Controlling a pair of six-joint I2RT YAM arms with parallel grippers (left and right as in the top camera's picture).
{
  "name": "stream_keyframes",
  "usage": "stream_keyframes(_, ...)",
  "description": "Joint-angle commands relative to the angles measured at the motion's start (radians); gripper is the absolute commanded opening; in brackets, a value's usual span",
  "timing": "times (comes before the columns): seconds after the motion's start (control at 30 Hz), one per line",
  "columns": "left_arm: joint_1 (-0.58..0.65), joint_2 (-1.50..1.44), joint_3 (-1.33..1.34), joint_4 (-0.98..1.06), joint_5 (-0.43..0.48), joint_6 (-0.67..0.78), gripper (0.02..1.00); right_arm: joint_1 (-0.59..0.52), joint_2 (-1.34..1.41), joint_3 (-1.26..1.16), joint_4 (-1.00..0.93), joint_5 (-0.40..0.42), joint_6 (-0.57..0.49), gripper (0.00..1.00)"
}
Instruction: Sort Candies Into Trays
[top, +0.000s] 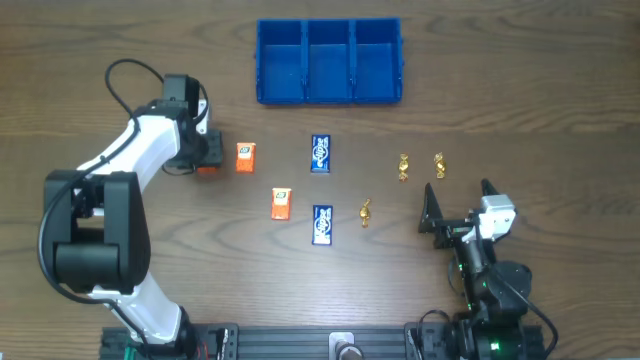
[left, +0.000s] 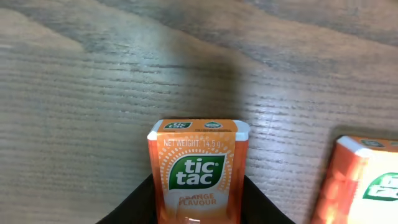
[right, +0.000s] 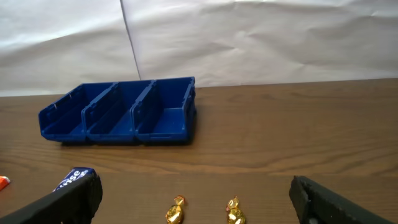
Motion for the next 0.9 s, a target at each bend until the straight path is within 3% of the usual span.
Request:
stream_keyframes(0.03,-0.093,-0.189,0.199,-0.039,-0.043,-0.121,0.340,-0.007,-0.005,-0.002,-0.005,-0.005,-0.011,0.998)
stream_keyframes(0.13,-0.219,-0.167,0.475,-0.101,-0.183,-0.182,0.351,-0.007,-0.005,-0.002,-0.005,-0.005,-0.011,0.998)
stream_keyframes(0.37,-0.332,0.207,0.917,-0.190,-0.237,-0.238,0.360,-0.007,-0.005,-0.002,-0.005,-0.005,-0.011,0.998)
stream_keyframes(0.73,-0.330,0.372,0.949,-0.175,-0.239,-0.251,0.382,-0.007,-0.005,-0.002,-0.005,-0.005,-0.011,0.998)
stream_keyframes(0.77,-0.329,0.372,0.949,-0.175,-0.240,-0.251,0.437,-0.007,-0.005,-0.002,-0.005,-0.005,-0.011,0.998)
stream_keyframes(0.87,-0.315,0.369,0.949,-0.182,-0.242,-0.251,0.822,-0.007,-0.005,-0.002,-0.005,-0.005,-0.011,0.998)
stream_keyframes(0.9,-0.306,0.359,0.949,-0.191,-0.241,-0.251,0.875,-0.007,-0.005,-0.002,-0.005,-0.005,-0.011,0.998)
